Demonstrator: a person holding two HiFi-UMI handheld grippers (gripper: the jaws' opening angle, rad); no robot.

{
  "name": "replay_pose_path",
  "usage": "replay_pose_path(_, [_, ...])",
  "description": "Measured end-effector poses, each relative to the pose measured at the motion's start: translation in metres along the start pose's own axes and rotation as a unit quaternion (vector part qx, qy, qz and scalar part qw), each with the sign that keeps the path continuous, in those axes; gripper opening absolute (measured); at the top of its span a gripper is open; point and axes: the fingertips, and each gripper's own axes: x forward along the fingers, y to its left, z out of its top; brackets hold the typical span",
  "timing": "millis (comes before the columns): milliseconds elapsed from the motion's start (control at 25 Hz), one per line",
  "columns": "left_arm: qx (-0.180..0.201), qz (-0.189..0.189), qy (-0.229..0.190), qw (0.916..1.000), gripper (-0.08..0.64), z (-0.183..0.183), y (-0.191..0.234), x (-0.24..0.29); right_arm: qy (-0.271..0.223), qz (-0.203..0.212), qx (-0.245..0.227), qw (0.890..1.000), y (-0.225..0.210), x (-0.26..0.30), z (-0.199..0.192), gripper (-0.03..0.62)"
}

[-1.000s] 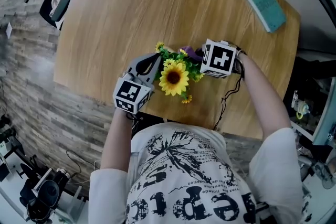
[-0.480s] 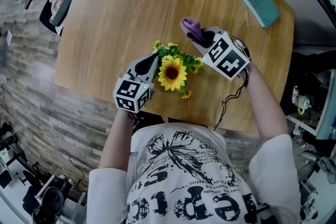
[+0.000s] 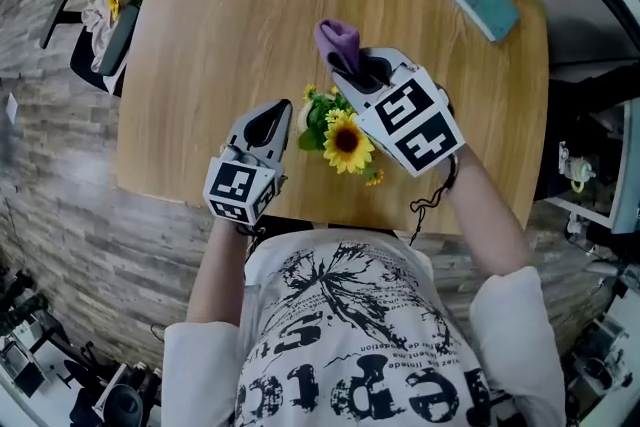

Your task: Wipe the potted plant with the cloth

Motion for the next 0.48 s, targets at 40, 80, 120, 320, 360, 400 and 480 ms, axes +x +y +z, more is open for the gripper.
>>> replay_pose_path(40, [0.005,-0.009,-0.003,0.9999,0.003,0.006,0.006,-0.002,0.004,-0.008,0.014,1.000,0.005,0.005,0.004,0.077])
replay_pose_path(80, [0.010,-0.017,-0.004,0.9998,0.003,0.011,0.014,-0.004,0.009,-0.015,0.028,0.999,0.009,0.011,0.007,0.077])
replay_pose_path(120, [0.015,-0.026,-0.005,0.9995,0.003,0.017,0.021,-0.006,0.014,-0.022,0.042,0.999,0.013,0.018,0.009,0.077])
replay_pose_path(320, [0.051,-0.093,-0.006,0.9943,0.003,0.046,0.046,-0.016,0.031,-0.072,0.106,0.991,0.025,0.040,0.014,0.077])
replay_pose_path(360, [0.059,-0.109,-0.008,0.9923,0.003,0.051,0.050,-0.020,0.034,-0.084,0.122,0.988,0.028,0.041,0.015,0.077])
replay_pose_path(400, [0.067,-0.121,-0.010,0.9903,0.003,0.056,0.053,-0.023,0.037,-0.091,0.138,0.986,0.032,0.043,0.016,0.077])
replay_pose_path(480, [0.084,-0.140,-0.013,0.9866,0.003,0.061,0.062,-0.029,0.038,-0.102,0.163,0.981,0.041,0.048,0.018,0.077])
